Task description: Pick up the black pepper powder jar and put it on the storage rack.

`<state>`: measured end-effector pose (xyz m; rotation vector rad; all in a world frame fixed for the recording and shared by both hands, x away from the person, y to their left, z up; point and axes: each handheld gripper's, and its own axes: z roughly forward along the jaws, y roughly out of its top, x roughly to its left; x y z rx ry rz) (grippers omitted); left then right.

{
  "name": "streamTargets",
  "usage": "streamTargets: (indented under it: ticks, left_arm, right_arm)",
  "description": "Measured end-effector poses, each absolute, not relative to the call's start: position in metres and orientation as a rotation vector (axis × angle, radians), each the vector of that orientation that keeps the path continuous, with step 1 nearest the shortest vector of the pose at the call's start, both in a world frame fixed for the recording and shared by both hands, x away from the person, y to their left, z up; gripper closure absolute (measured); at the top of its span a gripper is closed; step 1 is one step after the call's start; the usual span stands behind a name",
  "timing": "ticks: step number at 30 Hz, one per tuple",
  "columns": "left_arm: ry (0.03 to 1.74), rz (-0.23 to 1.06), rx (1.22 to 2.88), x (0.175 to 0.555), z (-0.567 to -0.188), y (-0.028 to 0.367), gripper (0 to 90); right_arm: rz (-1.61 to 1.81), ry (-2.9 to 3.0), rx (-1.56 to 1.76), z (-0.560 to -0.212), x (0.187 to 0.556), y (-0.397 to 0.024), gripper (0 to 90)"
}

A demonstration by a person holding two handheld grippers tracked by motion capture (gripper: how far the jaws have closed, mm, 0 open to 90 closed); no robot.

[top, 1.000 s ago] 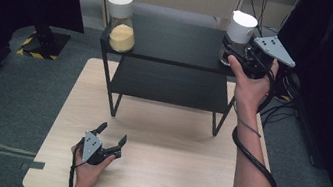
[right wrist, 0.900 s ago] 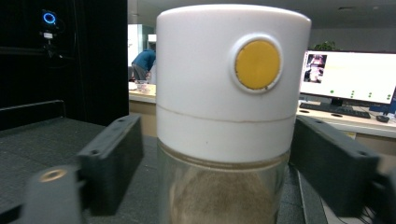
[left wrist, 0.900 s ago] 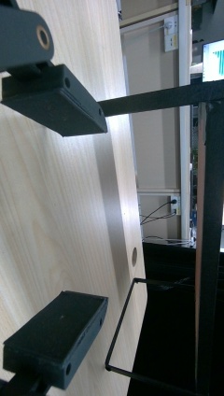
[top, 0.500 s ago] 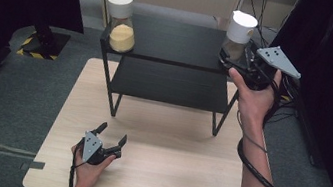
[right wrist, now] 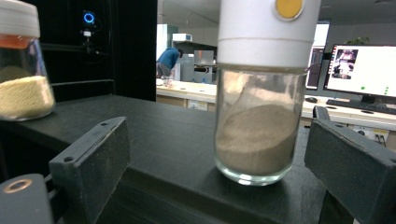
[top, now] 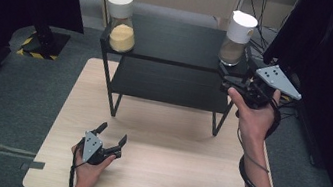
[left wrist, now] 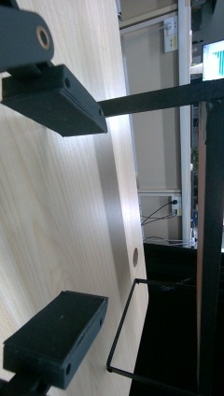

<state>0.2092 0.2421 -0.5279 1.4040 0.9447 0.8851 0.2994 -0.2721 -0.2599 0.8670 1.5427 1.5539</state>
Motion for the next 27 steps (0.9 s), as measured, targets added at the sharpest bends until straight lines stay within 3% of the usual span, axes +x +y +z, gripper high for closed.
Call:
streamTargets:
  ticks: [27]
  left_arm:
    - [0.947, 0.885, 1.403, 0.209, -0.528, 0.242, 14.0]
  right_arm:
    - [1.56, 1.607, 0.875, -0.313, 0.272, -0.275, 6.9]
